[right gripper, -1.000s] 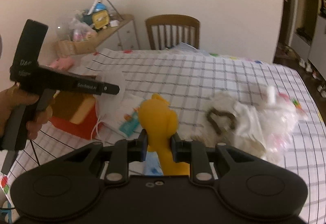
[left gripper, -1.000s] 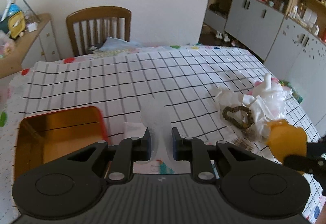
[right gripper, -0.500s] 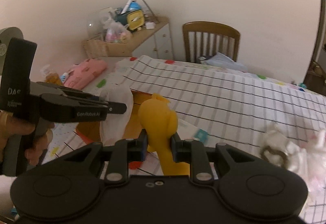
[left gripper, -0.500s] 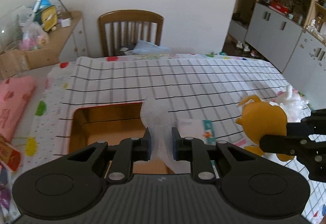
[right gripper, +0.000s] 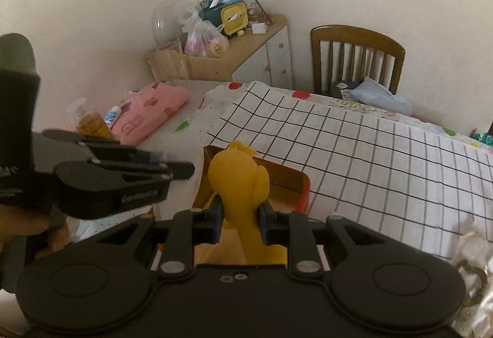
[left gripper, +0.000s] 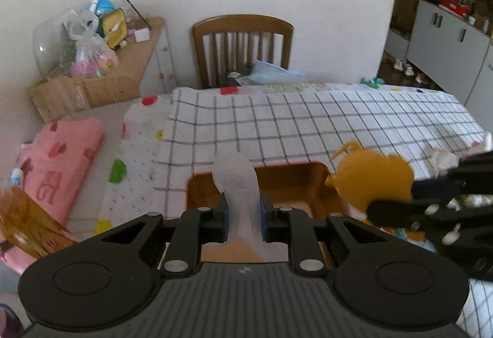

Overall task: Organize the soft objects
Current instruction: 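Grasp the clear plastic bag with the left gripper while the right carries the duck, then lower the duck and bag into the gold tin and open both grippers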

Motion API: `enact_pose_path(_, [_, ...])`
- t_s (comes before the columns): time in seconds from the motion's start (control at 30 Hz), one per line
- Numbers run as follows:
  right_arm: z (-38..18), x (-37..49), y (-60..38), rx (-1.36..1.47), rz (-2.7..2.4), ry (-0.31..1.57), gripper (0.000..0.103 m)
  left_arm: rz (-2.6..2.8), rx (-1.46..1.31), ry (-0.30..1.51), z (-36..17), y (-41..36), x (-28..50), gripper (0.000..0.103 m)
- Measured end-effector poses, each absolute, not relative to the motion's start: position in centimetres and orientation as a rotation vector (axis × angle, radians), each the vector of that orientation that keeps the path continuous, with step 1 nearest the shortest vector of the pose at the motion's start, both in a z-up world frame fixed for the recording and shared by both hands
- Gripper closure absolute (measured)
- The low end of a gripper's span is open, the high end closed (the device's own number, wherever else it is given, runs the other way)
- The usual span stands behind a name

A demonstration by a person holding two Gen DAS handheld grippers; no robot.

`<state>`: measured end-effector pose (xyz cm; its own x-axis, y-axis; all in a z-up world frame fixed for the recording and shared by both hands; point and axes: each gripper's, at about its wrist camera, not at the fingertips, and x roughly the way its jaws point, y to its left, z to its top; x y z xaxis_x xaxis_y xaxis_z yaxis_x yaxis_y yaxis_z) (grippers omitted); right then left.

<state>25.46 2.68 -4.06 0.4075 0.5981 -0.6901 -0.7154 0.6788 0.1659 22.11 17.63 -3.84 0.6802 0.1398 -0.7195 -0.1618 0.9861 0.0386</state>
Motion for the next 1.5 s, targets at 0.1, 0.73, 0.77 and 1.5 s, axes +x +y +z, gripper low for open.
enact_pose_path(0.1, [-5.1, 26.5, 4.2, -0.187, 0.822, 0.812, 0.081, 0.179, -0.025, 0.8, -3.8, 18.1, 23.3, 0.084])
enact_pose_path(0.73, [-13.0, 29.2, 9.2, -0.383, 0.868, 0.925, 0.081, 0.139, -0.042, 1.018, -12.3, 18.4, 27.2, 0.084])
enact_pose_path(0.77, [-13.2, 29.1, 9.3, -0.396, 0.873, 0.923, 0.081, 0.139, -0.043, 1.025, -12.6, 18.5, 27.2, 0.084])
enact_pose_path(1.5, [-14.4, 29.4, 9.6, -0.5, 0.934, 0.899, 0.063, 0.137, -0.114, 1.027, -14.1, 18.8, 27.8, 0.075])
